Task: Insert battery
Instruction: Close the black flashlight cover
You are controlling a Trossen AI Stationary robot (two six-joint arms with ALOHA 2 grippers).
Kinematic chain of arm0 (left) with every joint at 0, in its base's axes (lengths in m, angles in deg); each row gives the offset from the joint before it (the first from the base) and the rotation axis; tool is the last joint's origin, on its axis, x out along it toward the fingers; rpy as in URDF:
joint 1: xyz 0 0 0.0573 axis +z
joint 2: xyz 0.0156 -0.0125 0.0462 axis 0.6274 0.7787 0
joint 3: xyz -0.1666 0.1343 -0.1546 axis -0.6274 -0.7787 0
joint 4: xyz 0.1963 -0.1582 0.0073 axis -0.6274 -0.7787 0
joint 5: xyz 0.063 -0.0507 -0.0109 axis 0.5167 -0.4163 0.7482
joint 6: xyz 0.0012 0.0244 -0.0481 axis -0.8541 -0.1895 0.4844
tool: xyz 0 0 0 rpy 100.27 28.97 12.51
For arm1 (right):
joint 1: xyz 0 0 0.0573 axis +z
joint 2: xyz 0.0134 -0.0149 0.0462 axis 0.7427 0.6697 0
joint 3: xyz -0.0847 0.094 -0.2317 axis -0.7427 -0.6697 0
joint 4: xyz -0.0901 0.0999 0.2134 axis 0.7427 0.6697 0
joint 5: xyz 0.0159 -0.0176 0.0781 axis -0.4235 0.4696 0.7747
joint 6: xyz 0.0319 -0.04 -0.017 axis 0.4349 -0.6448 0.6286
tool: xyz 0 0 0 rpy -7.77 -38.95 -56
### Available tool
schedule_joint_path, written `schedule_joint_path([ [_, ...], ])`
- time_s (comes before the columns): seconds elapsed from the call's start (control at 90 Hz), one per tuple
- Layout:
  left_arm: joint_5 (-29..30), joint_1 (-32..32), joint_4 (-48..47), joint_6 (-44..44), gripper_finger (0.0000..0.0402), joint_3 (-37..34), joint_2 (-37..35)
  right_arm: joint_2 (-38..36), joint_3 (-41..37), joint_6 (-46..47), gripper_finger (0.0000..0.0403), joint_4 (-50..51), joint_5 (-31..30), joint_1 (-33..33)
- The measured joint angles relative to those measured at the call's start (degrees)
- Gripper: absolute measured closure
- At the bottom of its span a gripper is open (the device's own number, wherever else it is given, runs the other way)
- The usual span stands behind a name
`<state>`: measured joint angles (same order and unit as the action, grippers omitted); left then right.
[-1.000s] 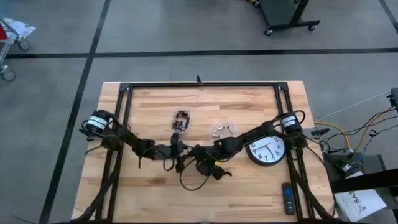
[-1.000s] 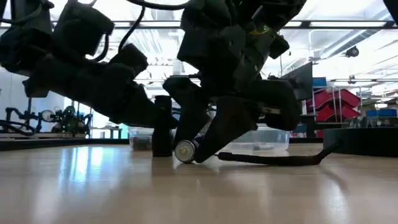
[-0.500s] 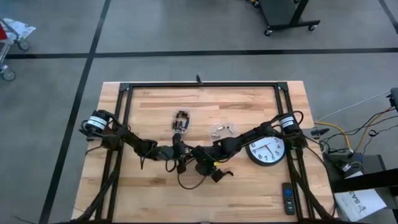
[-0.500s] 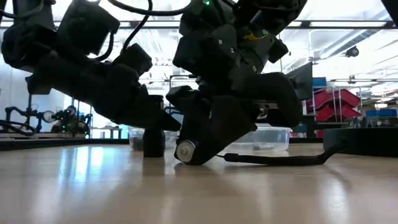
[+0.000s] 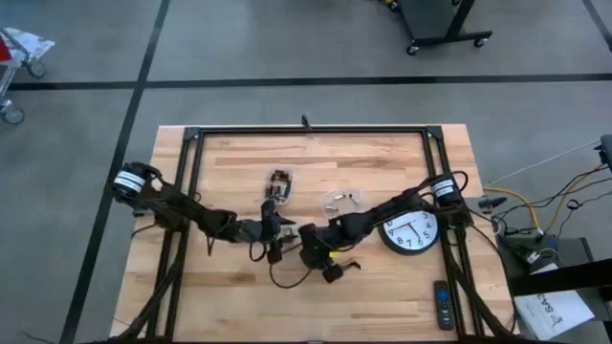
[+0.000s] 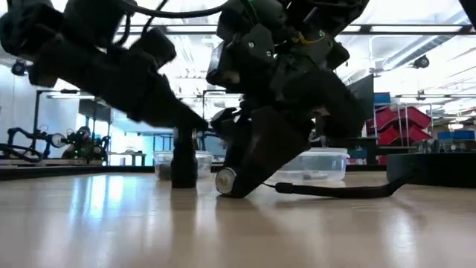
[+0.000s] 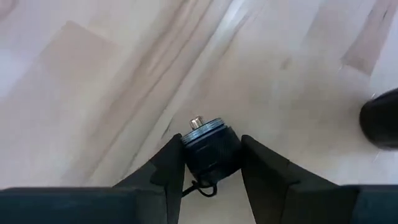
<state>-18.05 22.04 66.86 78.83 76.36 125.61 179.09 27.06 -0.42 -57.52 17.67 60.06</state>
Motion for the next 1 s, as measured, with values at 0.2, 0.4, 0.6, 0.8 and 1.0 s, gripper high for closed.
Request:
schedule_joint_path([
  [0.2,-0.04,-0.7,-2.0,-3.87,0.0219,-0.05,-6.23,-5.12,-0.04,4.43,0.0289,4.71,-3.0,0.74],
  [0.4,-0.06,-3.13,-2.21,-12.78,0.0219,1.09,-11.95,-11.12,0.01,8.25,0.0286,9.3,-6.96,0.02],
  [0.6,-0.13,-4.97,-6.48,-24.82,0.0222,7.46,-11.03,-16.79,0.12,13.01,0.0291,15.13,-6.77,-2.22],
  [0.8,-0.09,-4.94,-17.28,-30.98,0.0221,16.43,-5.18,-20.56,0.12,18.48,0.0287,16.57,-3.4,-4.15],
  [1.0,0.54,-4.95,-26.88,-35.51,0.0221,25.4,2.95,-22.29,0.12,20.88,0.0289,17.72,-1.29,-4.27],
])
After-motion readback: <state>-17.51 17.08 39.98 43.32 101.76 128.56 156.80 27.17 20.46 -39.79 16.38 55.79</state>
